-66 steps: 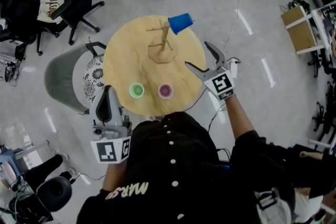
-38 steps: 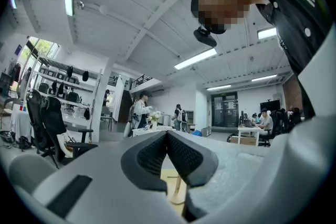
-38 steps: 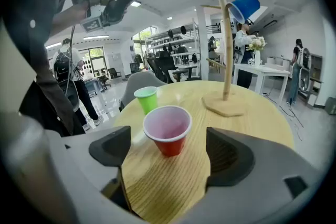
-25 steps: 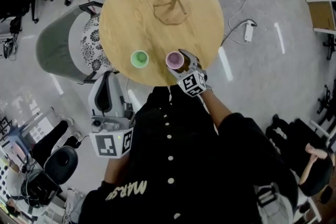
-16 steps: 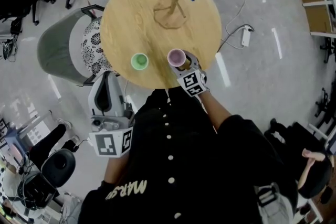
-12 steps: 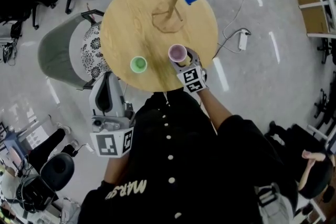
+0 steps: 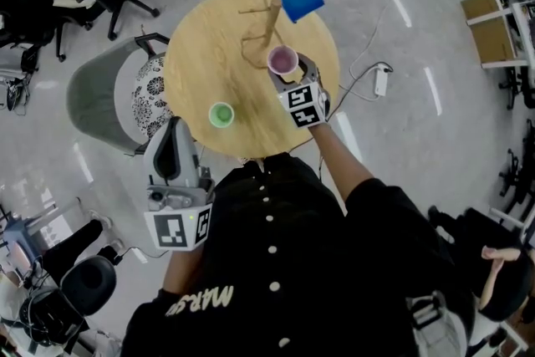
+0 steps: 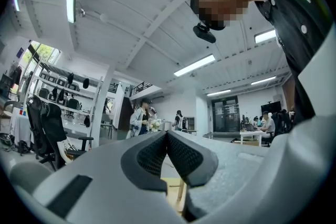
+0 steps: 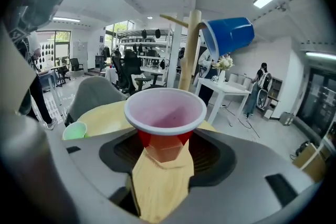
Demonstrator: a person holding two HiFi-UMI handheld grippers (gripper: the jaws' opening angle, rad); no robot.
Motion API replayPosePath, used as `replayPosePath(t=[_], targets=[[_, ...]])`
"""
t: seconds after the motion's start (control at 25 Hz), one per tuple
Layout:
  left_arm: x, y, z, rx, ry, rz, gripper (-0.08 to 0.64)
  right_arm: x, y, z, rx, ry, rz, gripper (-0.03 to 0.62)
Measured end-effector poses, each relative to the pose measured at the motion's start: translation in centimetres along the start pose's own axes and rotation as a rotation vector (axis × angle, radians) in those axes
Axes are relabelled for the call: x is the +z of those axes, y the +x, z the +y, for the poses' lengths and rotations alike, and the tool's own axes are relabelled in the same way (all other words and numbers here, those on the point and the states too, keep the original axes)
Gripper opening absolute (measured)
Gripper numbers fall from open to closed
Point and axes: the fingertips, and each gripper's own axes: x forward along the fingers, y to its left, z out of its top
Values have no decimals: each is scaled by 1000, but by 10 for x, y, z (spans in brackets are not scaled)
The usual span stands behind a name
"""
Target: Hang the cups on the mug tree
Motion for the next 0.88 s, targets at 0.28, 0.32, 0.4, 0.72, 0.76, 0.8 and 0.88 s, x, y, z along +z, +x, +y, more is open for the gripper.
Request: replayPosePath(t=[0.28,0.32,0.4,0.72,0.76,0.8,0.88], targets=[[8,-2,-1,-8,-7,-28,-5,38,-19,-10,-56,-25,-60,265],[8,-2,-1,-6,-9,-28,-5,40,-22,-11,-67,-33,-66,264],[8,-2,-1,-4,-13,-29,-5,45,-28,-15,-91,-45,-82,262],[9,-3,-10,-4,-14,-33,-5,77,-51,-23,-155,-86,-198,259],[9,-3,-10,-4,-15,-32,-5,81,-51,-22,-155,-92,-209,259],[9,-3,-10,-4,-16,-31,-5,85,-50,-21,-152,-97,-218,259],[10,-2,-10,-3,-14,-29,-5,89,-46,-18,-143,-103,-228,259]])
